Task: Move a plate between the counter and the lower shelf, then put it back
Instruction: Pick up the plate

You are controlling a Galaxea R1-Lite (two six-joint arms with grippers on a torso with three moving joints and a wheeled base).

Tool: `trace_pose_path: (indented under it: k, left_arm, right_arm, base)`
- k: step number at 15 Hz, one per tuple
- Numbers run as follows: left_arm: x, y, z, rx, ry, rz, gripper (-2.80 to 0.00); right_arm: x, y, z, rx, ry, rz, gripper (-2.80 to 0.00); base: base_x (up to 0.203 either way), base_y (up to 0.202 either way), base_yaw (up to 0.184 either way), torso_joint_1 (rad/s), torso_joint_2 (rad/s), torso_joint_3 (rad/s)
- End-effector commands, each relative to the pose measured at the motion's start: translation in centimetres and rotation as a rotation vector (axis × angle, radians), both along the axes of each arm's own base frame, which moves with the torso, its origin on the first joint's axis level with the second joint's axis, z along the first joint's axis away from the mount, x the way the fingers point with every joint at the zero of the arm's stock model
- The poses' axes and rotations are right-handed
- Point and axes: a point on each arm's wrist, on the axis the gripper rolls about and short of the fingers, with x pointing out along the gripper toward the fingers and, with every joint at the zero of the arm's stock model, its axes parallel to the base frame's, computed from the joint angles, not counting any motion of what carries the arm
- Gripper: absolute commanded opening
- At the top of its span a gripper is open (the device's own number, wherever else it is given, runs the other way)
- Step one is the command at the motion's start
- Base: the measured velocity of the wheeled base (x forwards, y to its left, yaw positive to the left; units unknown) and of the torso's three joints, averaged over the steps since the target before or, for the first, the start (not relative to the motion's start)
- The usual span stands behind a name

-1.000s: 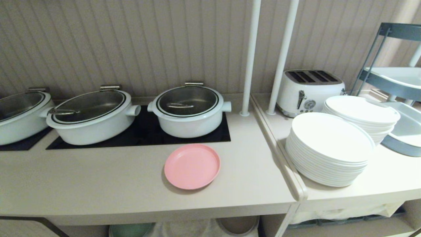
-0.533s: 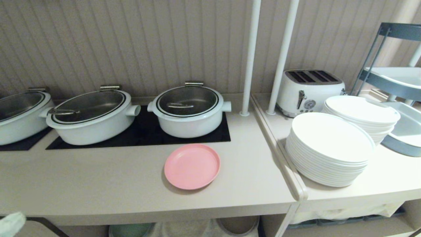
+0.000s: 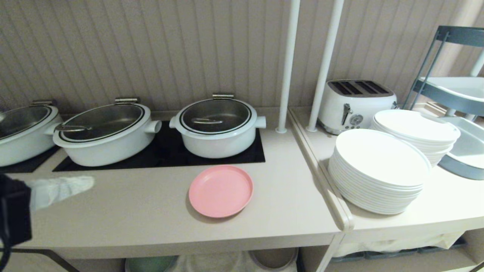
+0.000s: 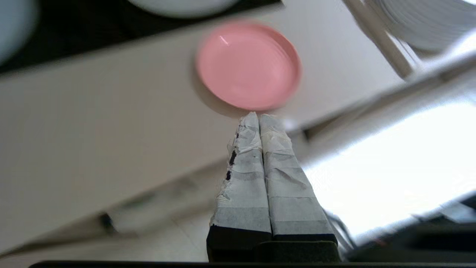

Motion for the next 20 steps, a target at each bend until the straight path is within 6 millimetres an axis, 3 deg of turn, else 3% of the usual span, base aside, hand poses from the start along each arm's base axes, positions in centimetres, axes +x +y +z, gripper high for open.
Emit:
trace_pose_path:
  k: [1, 4, 7, 13, 20]
  left_arm:
    - [6.7, -2.5, 0.7, 0.012, 0.231, -0.04, -2.8]
    - [12.0, -5.7, 1.6, 0.016, 0.442, -0.007, -2.8]
    - [15.7, -8.1, -1.1, 0.101, 0.676, 0.095, -2.8]
    - [19.6, -10.0, -7.5, 0.212, 0.881, 0.284, -2.8]
    - [22.2, -12.3, -12.0, 0.225, 0.904, 0.287, -2.8]
  right_arm:
    - [0.0, 0.0, 0.0, 0.0, 0.001, 0.0, -2.8]
    - [0.0, 0.0, 0.0, 0.0, 0.001, 0.0, -2.8]
    - [0.0, 0.0, 0.0, 0.0, 0.001, 0.0, -2.8]
    - [0.0, 0.0, 0.0, 0.0, 0.0, 0.0, -2.8]
    - [0.0, 0.0, 0.0, 0.0, 0.001, 0.0, -2.8]
  base:
    - [0.0, 0.0, 0.0, 0.0, 0.0, 0.0]
    - [0.0, 0.0, 0.0, 0.0, 0.0, 0.0]
    - [0.0, 0.0, 0.0, 0.0, 0.0, 0.0]
    - [0.0, 0.0, 0.0, 0.0, 0.0, 0.0]
    - [0.0, 0.0, 0.0, 0.0, 0.0, 0.0]
